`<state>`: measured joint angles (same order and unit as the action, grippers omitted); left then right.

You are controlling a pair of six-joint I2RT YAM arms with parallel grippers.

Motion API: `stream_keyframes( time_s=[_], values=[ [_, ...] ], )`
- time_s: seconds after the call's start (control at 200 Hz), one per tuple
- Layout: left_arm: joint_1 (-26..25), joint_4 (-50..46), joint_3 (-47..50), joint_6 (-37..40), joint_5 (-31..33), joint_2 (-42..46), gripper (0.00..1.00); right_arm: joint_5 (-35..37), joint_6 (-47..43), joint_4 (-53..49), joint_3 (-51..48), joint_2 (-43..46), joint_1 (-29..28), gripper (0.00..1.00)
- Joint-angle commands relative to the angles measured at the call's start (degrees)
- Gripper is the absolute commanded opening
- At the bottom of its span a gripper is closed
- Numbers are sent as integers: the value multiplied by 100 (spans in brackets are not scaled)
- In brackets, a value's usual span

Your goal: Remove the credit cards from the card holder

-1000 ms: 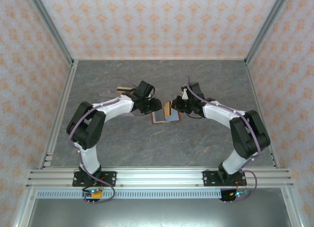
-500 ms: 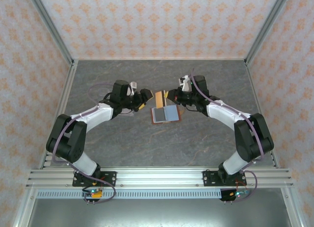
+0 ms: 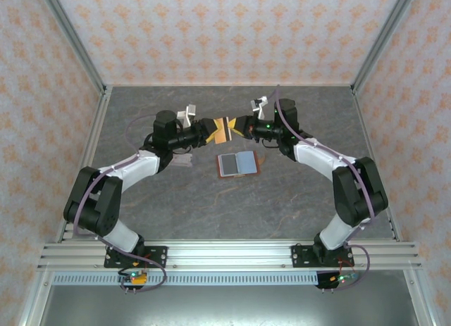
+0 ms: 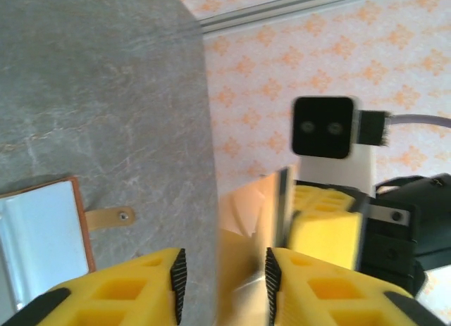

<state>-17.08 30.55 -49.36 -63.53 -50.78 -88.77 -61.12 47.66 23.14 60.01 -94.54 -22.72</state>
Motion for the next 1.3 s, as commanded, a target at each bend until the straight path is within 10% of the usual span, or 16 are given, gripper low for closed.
stream_keyframes(
  time_s=[0.0,0.15,0.43,0.851,1.006,1.291],
  values=[
    [38,497,102,-46,-116,327,24,-201,138,399,204,-77,1,0],
    [38,497,179,-55,-8,460,0,-245,226,585,192,-117,-4,0],
    [38,593,210,-422,567,601,0,-119,680,688,293,-272,-290,33],
    [193,258,440,-521,1170,854,0,-17,952,1158,140,-261,-401,2],
    [382,-1229,399,85,1571,1177,50,420,-668,-589,524,-183,-458,0],
    [922,-5432,-228,1988,4065,1903,85,2368,-4339,-3721,2171,-644,-1160,0]
  ],
)
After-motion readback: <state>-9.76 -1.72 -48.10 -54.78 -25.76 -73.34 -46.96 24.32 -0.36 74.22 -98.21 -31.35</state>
